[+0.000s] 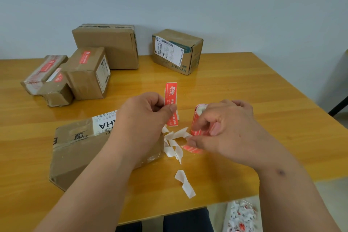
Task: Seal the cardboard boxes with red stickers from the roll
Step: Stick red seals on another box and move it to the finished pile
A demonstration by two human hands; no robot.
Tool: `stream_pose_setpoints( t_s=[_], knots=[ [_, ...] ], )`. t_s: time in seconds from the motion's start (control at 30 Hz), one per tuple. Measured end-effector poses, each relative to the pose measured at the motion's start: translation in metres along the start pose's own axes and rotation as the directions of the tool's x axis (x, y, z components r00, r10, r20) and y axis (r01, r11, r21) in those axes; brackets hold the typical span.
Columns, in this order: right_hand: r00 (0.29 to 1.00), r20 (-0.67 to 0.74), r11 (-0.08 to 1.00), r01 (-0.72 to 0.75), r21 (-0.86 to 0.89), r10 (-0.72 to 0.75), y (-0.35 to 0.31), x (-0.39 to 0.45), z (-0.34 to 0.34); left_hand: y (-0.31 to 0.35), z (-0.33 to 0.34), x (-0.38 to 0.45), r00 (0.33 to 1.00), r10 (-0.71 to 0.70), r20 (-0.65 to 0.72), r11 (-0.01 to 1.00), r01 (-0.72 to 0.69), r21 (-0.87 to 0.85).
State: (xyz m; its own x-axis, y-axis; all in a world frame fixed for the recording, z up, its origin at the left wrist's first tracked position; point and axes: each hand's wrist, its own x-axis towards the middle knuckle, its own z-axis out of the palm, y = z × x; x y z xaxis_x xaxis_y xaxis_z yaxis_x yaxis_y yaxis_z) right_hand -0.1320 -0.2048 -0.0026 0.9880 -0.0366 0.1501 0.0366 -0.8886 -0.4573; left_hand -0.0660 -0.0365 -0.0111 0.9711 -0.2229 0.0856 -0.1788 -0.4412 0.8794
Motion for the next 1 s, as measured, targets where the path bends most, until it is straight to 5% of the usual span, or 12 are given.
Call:
stream_pose_setpoints(
  t_s=[0.17, 0.53, 1.0],
  knots=[
    [0.992, -0.126, 0.975, 0.02, 0.222, 0.008, -0.008, 0.007, 0.001, 0.007, -0.006, -0.006, 0.993, 0.023, 0.117, 0.997, -0.014, -0.077],
    [0.998, 0.01, 0.775, -0.053, 0.629, 0.061, -0.034, 0.004, 0.009, 0.015, -0.025, -0.017, 0.999, 0.014, 0.034, 0.993, -0.01, -0.115],
    [0.985, 0.013, 0.639, -0.123, 0.759, 0.174, -0.053, 0.002, 0.022, 0.01, -0.047, -0.038, 0.982, 0.132, 0.132, 0.975, -0.104, -0.198]
  ],
)
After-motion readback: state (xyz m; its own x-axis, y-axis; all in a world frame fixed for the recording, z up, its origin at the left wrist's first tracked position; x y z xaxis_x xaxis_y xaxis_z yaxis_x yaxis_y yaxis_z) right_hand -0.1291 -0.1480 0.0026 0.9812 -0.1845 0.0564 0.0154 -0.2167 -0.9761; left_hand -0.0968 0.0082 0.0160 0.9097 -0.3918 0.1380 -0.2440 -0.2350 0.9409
